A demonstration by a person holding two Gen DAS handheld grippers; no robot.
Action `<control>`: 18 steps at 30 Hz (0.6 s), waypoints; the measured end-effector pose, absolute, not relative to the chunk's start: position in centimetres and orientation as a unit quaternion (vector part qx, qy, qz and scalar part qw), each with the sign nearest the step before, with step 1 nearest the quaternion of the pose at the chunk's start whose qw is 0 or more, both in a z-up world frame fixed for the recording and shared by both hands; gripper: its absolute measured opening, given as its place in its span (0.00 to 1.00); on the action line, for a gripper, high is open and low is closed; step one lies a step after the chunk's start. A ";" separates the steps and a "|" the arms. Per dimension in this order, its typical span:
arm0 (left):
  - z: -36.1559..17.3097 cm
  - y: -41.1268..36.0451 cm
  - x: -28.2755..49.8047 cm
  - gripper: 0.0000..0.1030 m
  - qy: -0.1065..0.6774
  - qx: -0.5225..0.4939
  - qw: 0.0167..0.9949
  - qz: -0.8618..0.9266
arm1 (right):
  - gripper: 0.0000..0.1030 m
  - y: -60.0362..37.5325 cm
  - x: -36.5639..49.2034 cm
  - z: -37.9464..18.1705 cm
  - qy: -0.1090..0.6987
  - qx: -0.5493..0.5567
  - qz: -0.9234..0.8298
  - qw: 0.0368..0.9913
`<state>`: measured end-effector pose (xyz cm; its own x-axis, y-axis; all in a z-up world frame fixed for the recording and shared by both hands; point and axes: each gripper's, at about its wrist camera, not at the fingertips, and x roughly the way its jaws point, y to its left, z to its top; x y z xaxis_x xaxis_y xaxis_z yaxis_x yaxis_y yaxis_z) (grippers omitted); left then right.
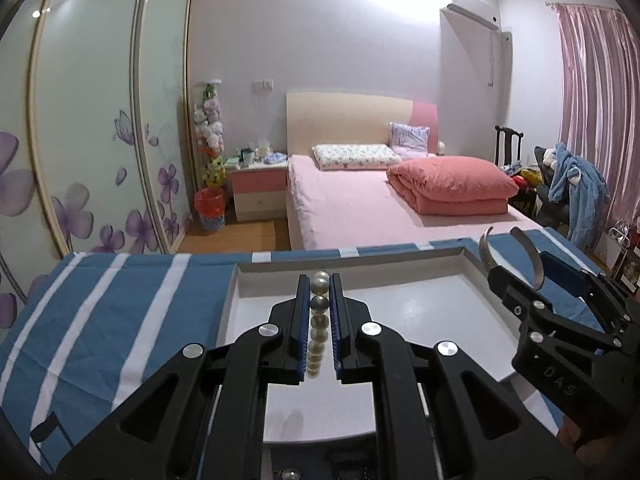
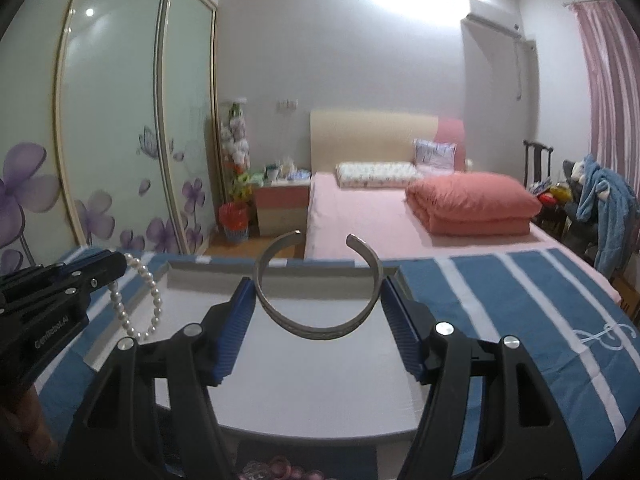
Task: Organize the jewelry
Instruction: 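Lower and release the cuff and pearl bracelet inside the tray with both tools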
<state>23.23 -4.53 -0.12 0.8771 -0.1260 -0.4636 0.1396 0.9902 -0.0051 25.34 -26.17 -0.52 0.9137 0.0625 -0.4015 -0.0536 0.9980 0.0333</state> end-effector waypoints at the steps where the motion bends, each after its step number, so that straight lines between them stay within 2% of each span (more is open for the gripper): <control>1: -0.4 -4.5 23.6 0.10 0.244 0.013 0.967 -0.069 | 0.61 -26.1 26.0 -0.9 0.217 0.011 0.033 0.976; 13: -2.7 -5.1 25.7 0.10 0.299 0.012 0.950 -0.084 | 0.62 -25.6 30.7 -5.2 0.331 0.019 0.047 0.942; 18: -3.0 -4.5 26.5 0.11 0.316 0.002 0.945 -0.085 | 0.73 -25.6 30.9 -5.7 0.340 0.022 0.046 0.939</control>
